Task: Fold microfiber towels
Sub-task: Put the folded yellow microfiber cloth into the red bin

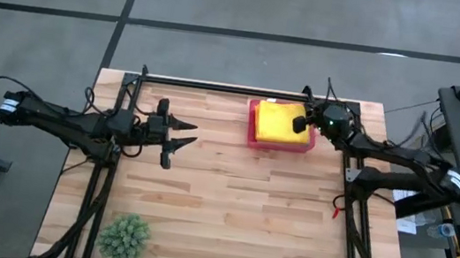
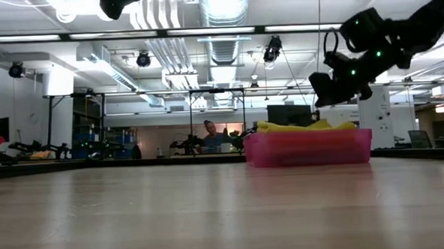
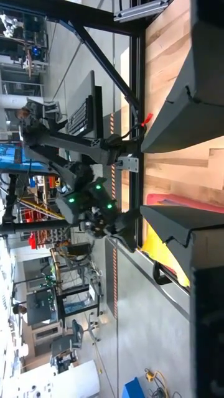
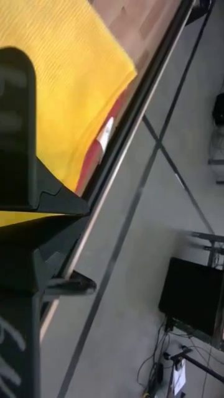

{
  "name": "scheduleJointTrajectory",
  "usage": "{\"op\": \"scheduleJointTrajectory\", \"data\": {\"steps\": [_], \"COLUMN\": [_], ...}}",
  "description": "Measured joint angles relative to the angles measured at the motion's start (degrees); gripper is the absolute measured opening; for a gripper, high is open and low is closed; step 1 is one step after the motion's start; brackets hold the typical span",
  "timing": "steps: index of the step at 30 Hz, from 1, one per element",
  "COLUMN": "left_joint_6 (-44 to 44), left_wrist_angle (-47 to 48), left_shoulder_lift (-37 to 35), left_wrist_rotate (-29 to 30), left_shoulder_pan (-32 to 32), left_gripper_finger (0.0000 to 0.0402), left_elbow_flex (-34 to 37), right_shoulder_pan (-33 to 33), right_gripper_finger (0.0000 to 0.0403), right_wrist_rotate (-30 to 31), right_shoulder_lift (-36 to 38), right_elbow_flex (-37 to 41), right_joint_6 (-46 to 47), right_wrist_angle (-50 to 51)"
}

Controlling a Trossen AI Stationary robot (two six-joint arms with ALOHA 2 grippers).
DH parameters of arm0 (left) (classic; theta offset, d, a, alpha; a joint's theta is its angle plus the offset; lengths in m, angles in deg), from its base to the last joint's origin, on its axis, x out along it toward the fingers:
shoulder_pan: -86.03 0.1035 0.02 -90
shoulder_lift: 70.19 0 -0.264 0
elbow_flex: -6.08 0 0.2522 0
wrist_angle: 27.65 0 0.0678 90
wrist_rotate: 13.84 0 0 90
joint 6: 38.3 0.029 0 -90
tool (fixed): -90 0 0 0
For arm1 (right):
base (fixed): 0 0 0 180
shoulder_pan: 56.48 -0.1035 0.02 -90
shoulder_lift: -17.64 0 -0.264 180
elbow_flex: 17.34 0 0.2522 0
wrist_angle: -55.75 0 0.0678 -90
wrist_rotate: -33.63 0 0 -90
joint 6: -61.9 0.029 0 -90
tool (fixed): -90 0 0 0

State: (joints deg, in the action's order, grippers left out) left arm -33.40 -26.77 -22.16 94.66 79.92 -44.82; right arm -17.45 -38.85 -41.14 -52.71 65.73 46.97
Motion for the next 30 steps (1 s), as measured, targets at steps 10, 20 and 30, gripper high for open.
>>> {"op": "scheduleJointTrajectory", "data": {"steps": [10,20,30], "left_joint_6": [0.0,0.0,0.0], "left_wrist_angle": [0.0,-0.2,-0.4], "left_shoulder_lift": [0.0,0.0,0.0], "left_wrist_rotate": [0.0,0.0,0.0], "left_shoulder_pan": [0.0,0.0,0.0], "left_gripper_finger": [0.0132,0.0132,0.0132], "left_elbow_flex": [0.0,0.0,0.0], "right_shoulder_pan": [0.0,-0.2,-1.7], "right_gripper_finger": [0.0009,0.0009,0.0009], "right_wrist_rotate": [-1.8,-13.3,-25.9], "right_shoulder_lift": [2.2,-10.3,-23.7], "right_elbow_flex": [-10.6,-17.1,-25.6], "right_joint_6": [-2.9,3.2,6.4], "right_wrist_angle": [13.3,8.2,8.1]}}
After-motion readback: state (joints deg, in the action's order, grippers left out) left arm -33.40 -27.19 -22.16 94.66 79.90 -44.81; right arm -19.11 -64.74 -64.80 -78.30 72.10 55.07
